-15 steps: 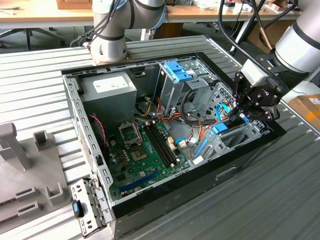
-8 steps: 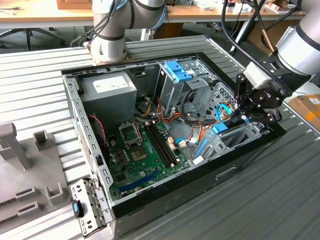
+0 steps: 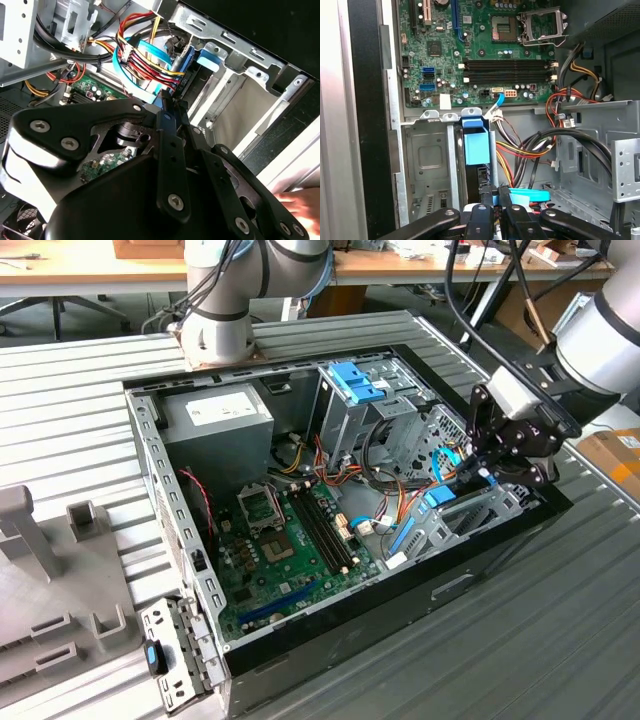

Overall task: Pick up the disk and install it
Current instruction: 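Insert the first disk wire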

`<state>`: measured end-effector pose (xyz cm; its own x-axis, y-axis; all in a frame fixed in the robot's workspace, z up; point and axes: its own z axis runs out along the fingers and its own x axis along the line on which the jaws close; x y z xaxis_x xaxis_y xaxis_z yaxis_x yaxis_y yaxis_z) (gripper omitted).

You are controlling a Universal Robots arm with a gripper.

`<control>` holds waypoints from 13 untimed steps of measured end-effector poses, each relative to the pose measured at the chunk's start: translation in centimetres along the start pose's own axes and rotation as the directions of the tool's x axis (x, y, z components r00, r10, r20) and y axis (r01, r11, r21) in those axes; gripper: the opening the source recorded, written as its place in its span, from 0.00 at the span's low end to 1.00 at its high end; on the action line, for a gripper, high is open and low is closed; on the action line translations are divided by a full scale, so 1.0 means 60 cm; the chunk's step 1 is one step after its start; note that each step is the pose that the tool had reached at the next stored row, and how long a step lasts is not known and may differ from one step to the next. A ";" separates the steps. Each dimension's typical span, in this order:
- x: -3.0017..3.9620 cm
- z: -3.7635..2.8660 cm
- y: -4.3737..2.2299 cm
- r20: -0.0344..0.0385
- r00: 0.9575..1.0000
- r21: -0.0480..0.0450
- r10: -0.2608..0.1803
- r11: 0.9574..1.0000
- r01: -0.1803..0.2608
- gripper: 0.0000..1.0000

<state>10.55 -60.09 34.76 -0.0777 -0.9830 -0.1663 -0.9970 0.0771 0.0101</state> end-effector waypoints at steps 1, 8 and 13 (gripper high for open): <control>0.005 -0.001 0.000 0.003 1.000 0.000 0.000 1.000 0.000 0.16; 0.010 -0.001 -0.001 0.026 1.000 -0.002 0.000 1.000 0.000 0.16; 0.011 -0.001 -0.001 0.026 1.000 -0.002 0.000 1.000 0.000 0.16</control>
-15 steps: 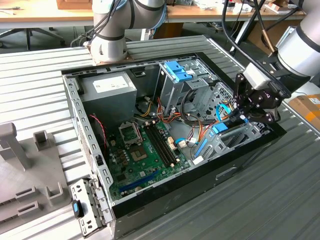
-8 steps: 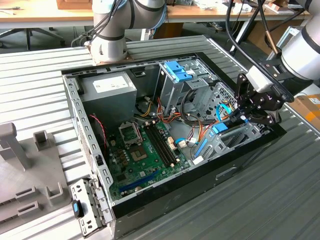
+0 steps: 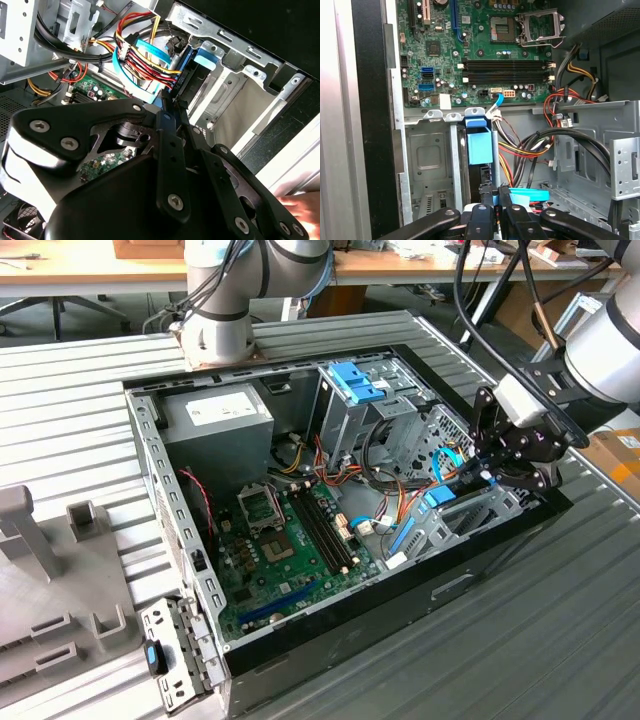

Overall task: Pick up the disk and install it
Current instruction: 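Insert the first disk wire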

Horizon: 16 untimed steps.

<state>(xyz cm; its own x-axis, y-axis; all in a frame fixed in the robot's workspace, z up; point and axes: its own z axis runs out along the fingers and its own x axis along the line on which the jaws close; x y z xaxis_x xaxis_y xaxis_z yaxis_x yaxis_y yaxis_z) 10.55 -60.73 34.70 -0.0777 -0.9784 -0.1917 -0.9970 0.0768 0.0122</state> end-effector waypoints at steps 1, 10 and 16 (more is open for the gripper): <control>0.000 0.000 0.000 0.000 1.000 0.000 0.000 1.000 0.000 0.16; 0.001 0.002 0.001 0.000 1.000 0.000 0.000 1.000 0.000 0.16; 0.000 -0.005 0.001 0.001 1.000 0.000 0.000 1.000 0.000 0.16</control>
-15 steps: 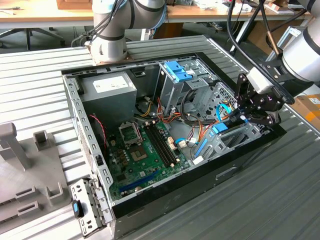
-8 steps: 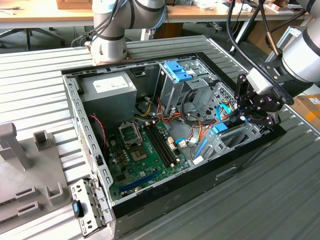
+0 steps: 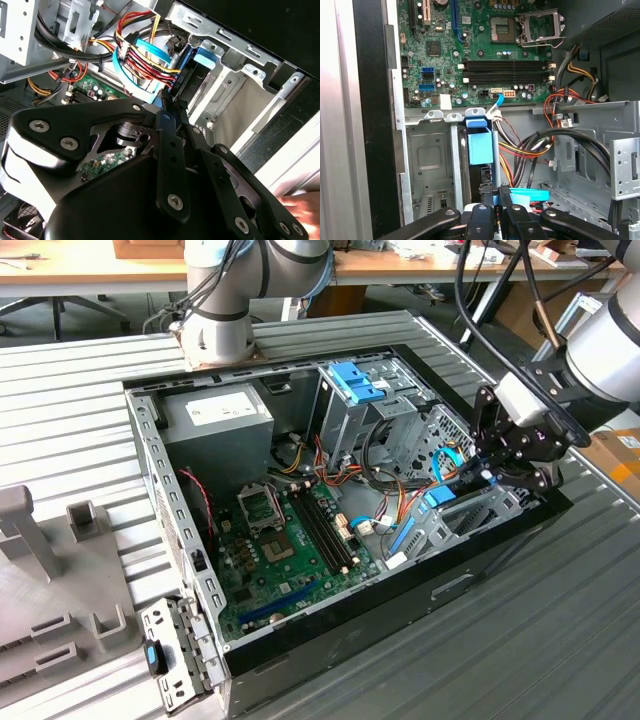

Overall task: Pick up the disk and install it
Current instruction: 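Insert the first disk wire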

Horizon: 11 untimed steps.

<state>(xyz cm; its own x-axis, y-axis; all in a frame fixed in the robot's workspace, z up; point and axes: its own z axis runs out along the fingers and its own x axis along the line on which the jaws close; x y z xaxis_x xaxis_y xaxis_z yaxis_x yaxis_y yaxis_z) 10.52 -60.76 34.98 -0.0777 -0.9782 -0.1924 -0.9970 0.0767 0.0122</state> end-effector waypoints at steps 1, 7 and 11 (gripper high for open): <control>0.000 0.000 0.000 0.001 1.000 0.000 0.000 1.000 0.000 0.16; 0.003 -0.001 0.001 0.003 1.000 0.001 0.000 1.000 0.000 0.16; 0.003 -0.001 0.000 0.003 1.000 0.001 0.000 1.000 0.000 0.16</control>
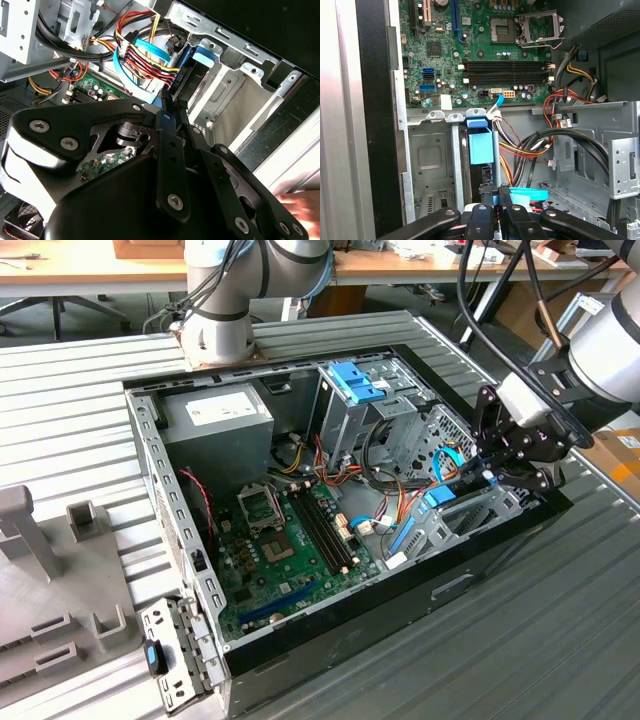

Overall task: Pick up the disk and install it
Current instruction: 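Insert the first disk wire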

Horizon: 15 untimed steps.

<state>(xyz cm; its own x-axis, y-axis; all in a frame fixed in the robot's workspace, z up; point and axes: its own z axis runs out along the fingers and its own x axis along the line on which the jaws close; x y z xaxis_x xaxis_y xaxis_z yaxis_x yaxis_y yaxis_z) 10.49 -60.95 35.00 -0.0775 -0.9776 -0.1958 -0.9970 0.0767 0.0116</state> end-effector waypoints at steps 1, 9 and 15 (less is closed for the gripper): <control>0.000 0.000 -0.001 0.000 1.000 0.000 0.000 1.000 0.000 0.16; 0.000 0.000 -0.002 0.000 1.000 0.000 0.000 1.000 0.000 0.18; 0.001 0.000 -0.001 0.001 1.000 0.000 -0.002 1.000 0.002 0.24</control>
<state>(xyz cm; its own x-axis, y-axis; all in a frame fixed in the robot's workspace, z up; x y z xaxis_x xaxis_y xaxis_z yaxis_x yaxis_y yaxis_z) 10.55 -60.99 35.00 -0.0758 -0.9775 -0.1969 -0.9971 0.0751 0.0107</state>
